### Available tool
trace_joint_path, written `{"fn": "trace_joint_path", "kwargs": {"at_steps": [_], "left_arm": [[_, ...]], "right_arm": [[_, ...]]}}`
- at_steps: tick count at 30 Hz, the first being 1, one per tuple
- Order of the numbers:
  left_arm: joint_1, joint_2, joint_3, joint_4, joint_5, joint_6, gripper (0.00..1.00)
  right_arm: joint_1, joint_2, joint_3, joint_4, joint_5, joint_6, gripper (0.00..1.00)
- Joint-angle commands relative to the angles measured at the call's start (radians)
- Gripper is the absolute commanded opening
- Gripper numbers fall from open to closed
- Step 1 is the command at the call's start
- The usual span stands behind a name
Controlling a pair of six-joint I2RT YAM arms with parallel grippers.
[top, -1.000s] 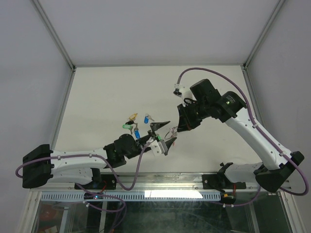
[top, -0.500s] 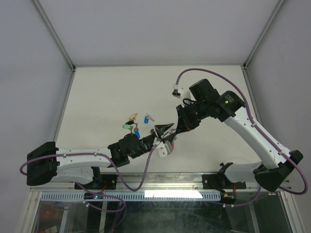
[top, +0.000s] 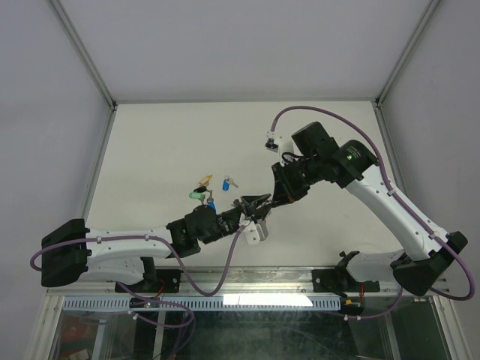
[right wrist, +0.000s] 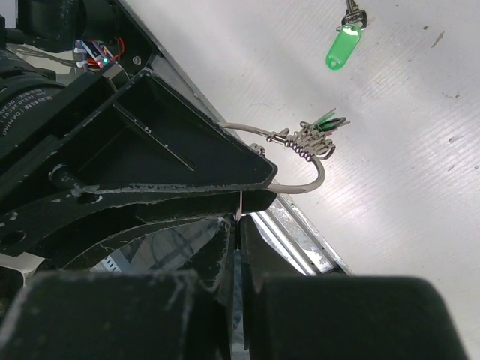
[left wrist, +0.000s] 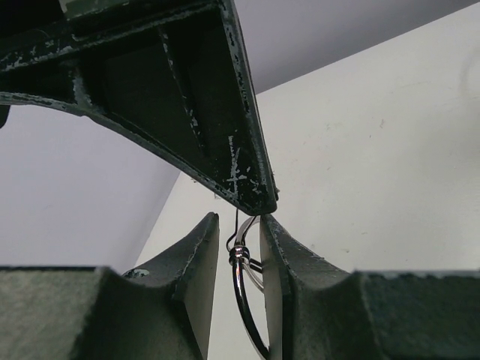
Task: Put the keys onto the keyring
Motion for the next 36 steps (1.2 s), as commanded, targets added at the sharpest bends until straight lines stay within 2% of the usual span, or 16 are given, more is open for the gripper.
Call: {"fn": "trace_joint_path", "kwargs": {"at_steps": [1,7,12,15,17,19,24,26,30,36], "left_arm": [[-0.008,-0.005,0.044,-0.013,0.047,0.033,0.27],[-0.008,-0.015,0.047,-0.049,0.055,0.052,0.26],[-0.008,-0.019,0.053,-0.056,0.051,0.057,0.19],[-0.008,-0.019,0.057,-0.056,0.049,0.057,0.11],[-0.008,-0.019,0.059,-0.056,0.042,0.057,0.00],[-0.008,-0.022,0.059,-0.051,0.028,0.050,0.00],[-0.008,-0.034,0.034,0.000,-0.011,0.012,0.00],[-0.008,-0.041,0.024,0.015,-0.034,-0.002,0.00],[-0.009,-0.052,0.006,0.043,-0.064,-0.047,0.00],[-0.008,-0.057,-0.006,0.072,-0.121,-0.163,0.00]], "right_arm": [[-0.003,-0.006,0.060,0.005,-0.043,-0.016,0.00],[-0.003,-0.003,0.064,-0.003,-0.040,-0.019,0.00],[-0.003,-0.001,0.062,-0.001,-0.043,-0.020,0.00],[-0.002,0.000,0.056,0.003,-0.046,-0.020,0.00],[-0.003,-0.001,0.056,0.006,-0.046,-0.020,0.00],[-0.002,-0.005,0.058,0.008,-0.046,-0.021,0.01],[-0.002,-0.040,0.061,0.033,-0.018,-0.017,0.33],[-0.003,-0.069,0.053,0.060,0.019,-0.002,0.40],[-0.003,-0.130,0.011,0.132,0.118,0.032,0.45],[-0.003,-0.239,-0.096,0.260,0.239,0.097,0.47]]}}
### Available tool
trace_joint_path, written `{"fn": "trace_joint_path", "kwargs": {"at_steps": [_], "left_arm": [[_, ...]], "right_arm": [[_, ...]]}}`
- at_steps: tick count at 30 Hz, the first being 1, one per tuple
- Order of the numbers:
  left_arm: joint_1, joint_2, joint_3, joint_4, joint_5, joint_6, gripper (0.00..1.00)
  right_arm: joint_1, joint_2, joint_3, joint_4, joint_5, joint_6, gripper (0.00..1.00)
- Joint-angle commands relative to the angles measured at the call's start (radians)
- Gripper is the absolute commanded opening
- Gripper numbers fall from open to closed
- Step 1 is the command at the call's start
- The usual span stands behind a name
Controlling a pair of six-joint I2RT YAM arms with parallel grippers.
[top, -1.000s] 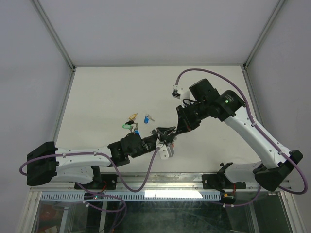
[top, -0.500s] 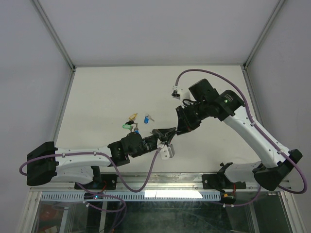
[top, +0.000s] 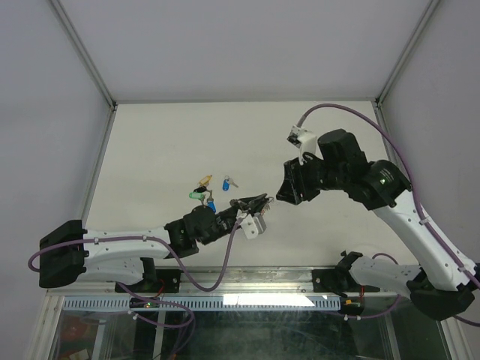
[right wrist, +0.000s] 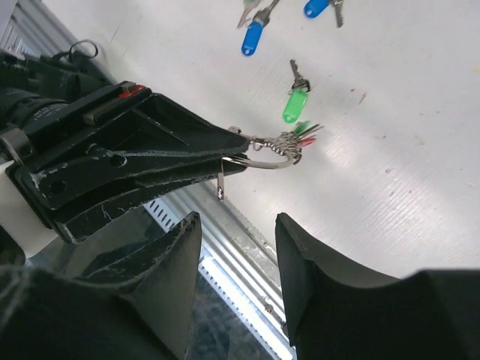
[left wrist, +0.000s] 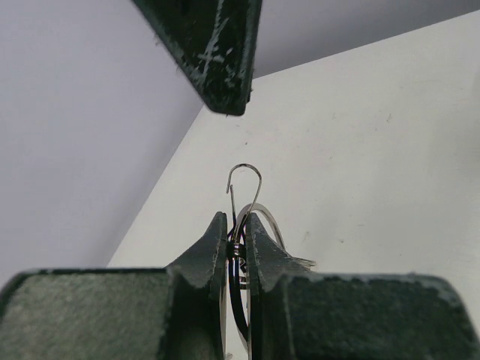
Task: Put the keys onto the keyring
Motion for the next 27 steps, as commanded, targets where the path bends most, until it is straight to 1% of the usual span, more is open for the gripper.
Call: {"fn": "trace_joint_path", "kwargs": {"at_steps": [1,6,18,21,27], "left_arm": [[-0.008,-0.039,0.001,0.103,-0.068,-0.123,0.00],[-0.008,-0.049,0.005,0.095,-0.083,-0.164,0.00],[-0.008,-0.024,0.040,0.063,-0.118,-0.194,0.00],[-0.008,-0.021,0.049,0.056,-0.130,-0.198,0.00],[-0.008,-0.009,0.067,0.032,-0.133,-0.205,0.00]], "right_arm": [[-0.003,-0.081,-0.060,0.163,0.109,0.062,0.47],[-0.002,-0.131,-0.124,0.254,0.085,0.098,0.45],[-0.003,-0.078,-0.163,0.325,0.006,0.138,0.45],[-0.002,-0.065,-0.172,0.334,-0.023,0.141,0.40],[-0.003,-0.046,-0.185,0.355,-0.076,0.151,0.35]]}}
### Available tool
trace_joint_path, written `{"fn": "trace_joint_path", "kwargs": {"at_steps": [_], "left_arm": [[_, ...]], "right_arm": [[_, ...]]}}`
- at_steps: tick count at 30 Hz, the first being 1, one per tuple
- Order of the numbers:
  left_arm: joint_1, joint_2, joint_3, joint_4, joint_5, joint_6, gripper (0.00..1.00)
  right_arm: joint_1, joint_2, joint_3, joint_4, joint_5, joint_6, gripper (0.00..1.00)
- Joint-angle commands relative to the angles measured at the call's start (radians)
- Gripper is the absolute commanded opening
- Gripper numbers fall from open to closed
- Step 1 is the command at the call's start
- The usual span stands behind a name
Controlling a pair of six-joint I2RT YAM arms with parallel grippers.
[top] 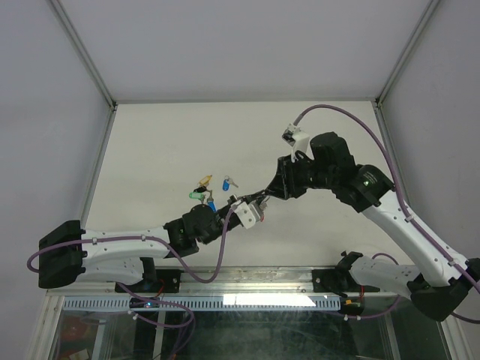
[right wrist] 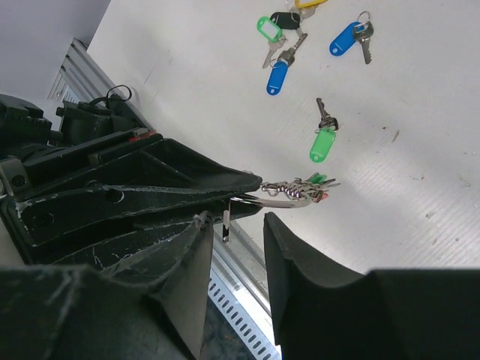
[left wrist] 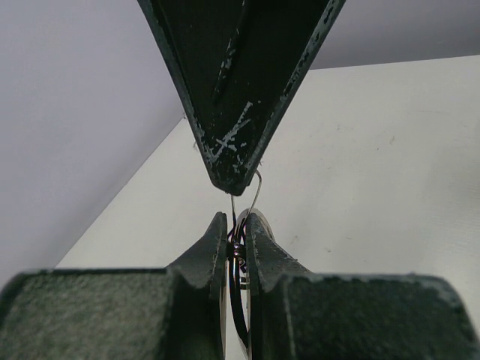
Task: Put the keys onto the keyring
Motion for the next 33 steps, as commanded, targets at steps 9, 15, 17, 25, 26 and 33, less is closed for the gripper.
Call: {"fn": "trace_joint_path", "kwargs": {"at_steps": [9,15,17,25,26,33], "left_arm": [[-0.009,-0.006,0.063,0.002,-0.026,-0.021,0.00],[-0.008,-0.015,0.056,0.008,-0.024,-0.023,0.12],[-0.008,-0.017,0.052,0.013,-0.013,-0.023,0.16],[-0.009,-0.022,0.051,0.014,0.018,-0.017,0.20],[-0.008,-0.024,0.050,0.016,0.021,-0.016,0.20],[-0.007,-0.047,0.020,0.058,0.056,0.005,0.18]], "right_arm": [[-0.002,0.018,-0.003,0.079,-0.069,0.018,0.01],[-0.003,0.017,0.008,0.059,-0.068,0.004,0.00],[-0.002,0.017,0.010,0.058,-0.072,0.004,0.00],[-0.003,0.019,0.013,0.051,-0.079,0.007,0.00],[-0.003,0.020,0.014,0.050,-0.079,0.006,0.00],[-0.002,0.021,0.014,0.046,-0.081,0.005,0.00]]}}
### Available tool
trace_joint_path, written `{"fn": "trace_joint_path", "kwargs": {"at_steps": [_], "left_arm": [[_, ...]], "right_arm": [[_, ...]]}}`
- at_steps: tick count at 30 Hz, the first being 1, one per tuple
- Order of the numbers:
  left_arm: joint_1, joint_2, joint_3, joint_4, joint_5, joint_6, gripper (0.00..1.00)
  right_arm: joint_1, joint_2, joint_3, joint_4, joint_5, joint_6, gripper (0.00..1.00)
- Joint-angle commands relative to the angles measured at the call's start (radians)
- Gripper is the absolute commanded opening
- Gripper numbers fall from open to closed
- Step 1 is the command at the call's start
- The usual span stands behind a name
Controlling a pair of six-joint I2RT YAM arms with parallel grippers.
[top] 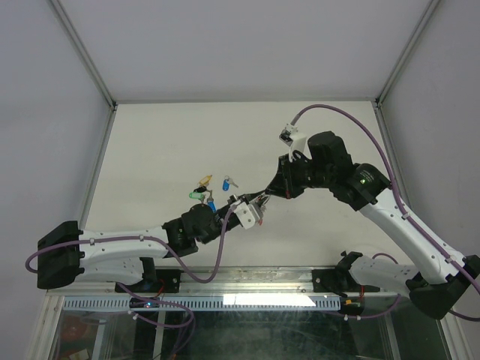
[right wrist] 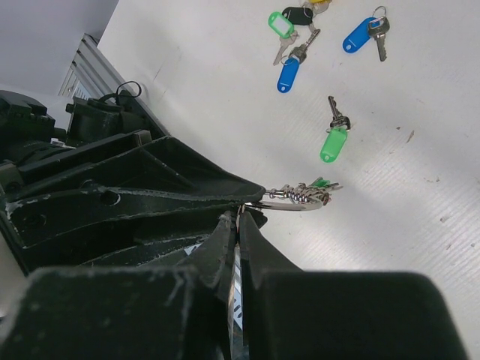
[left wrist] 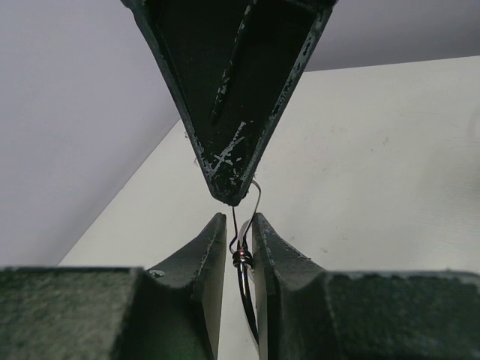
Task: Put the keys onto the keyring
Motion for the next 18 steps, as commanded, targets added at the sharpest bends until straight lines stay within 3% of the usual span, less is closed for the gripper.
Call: {"fn": "trace_joint_path", "kwargs": {"at_steps": [1,4,11,12,15,18], "left_arm": [[-0.008,-0.042,0.004,0.088,0.051,0.013,0.14],[-0.008,-0.046,-0.002,0.093,0.056,0.019,0.00],[-0.008,-0.063,-0.019,0.075,0.053,0.031,0.00],[-0.008,-0.070,-0.025,0.077,0.055,0.038,0.00],[-0.008,-0.087,-0.040,0.077,0.062,0.065,0.00],[-0.009,-0.093,-0.042,0.053,0.060,0.089,0.00]], "right_arm": [[-0.001,-0.001,0.022,0.029,-0.034,-0.009,0.00],[-0.002,-0.004,0.024,0.029,-0.033,-0.009,0.00],[-0.003,-0.024,0.032,0.026,-0.009,-0.020,0.00],[-0.003,-0.032,0.030,0.028,0.002,-0.022,0.05],[-0.002,-0.067,0.021,0.046,0.060,-0.022,0.35],[-0.002,-0.113,0.000,0.078,0.141,-0.006,0.46]]}}
